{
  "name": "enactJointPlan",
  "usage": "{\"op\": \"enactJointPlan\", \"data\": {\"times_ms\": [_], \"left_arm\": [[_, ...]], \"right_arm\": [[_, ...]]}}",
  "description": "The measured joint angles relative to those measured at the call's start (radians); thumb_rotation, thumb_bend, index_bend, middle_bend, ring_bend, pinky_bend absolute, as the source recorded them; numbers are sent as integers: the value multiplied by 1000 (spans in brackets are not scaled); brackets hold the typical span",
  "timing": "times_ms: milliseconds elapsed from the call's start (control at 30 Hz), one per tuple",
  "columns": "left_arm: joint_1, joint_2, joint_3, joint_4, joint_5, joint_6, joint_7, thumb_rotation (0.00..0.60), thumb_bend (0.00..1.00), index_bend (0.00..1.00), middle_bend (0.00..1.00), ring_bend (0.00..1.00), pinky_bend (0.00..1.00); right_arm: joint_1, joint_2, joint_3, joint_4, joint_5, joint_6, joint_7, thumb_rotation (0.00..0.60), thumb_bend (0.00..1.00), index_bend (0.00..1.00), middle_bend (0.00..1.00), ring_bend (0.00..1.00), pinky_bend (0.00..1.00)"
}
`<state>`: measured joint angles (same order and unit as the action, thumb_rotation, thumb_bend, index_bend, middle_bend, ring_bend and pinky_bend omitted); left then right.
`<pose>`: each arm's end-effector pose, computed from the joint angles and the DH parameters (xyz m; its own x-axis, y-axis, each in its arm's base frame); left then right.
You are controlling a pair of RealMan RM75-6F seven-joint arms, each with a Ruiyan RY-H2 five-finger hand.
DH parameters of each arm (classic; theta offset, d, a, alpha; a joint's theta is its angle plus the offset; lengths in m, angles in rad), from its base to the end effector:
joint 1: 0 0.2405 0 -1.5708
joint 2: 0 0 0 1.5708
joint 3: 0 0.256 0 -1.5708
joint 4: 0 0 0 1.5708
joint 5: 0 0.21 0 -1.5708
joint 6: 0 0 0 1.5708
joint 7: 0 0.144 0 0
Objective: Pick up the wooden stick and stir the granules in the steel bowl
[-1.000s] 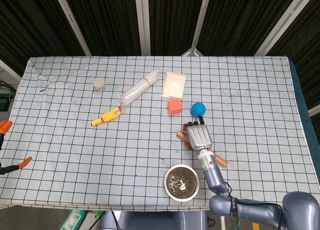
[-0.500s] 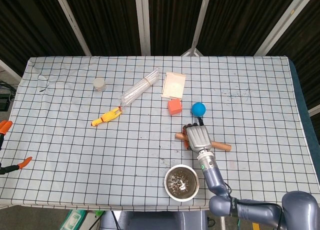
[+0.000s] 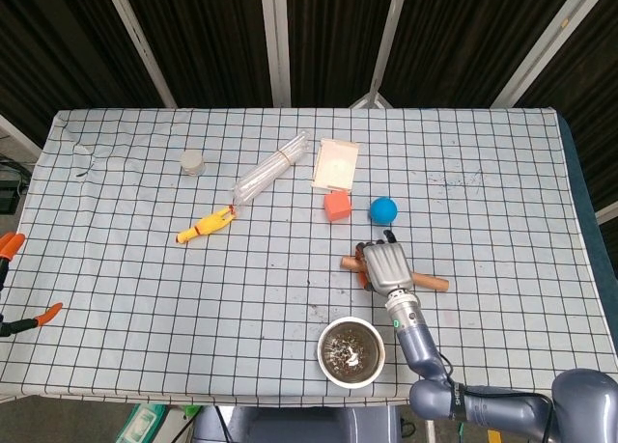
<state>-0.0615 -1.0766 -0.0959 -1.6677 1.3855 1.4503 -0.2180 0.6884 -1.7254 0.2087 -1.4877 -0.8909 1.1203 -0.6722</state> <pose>-0.3202 0.1818 0.1753 0.1592 -0.0249 0.9869 0.9811 0.1151 -0.1554 -0.1487 -0.3211 -0.0504 0.4733 -0.2599 0.8417 -0.8791 -0.1999 0.4326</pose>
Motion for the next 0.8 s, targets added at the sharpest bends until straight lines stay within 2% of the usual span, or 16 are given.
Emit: {"op": "enactJointPlan", "data": {"times_ms": [200,433,567,800], "left_arm": [[0,1,1,-2,1,0,-2,600,122,0,0,0,0],[1,1,2,-3,2,1,-5,600,122,0,0,0,0],[1,1,2,-4,3,0,-6,600,122,0,0,0,0],[2,1,3,-4,4,2,-7,600,122,0,0,0,0]], "right_arm": [[-3,18,-16,-14,-28,-1,8,600,709,675,520,458,254],[-9,34,-22,-39,-50,1,33,600,722,743,574,528,451],[-13,44,-23,-50,-84,7,65,600,727,774,598,554,493],[-24,73,-16,-70,-144,22,136,600,753,793,612,569,497]]}}
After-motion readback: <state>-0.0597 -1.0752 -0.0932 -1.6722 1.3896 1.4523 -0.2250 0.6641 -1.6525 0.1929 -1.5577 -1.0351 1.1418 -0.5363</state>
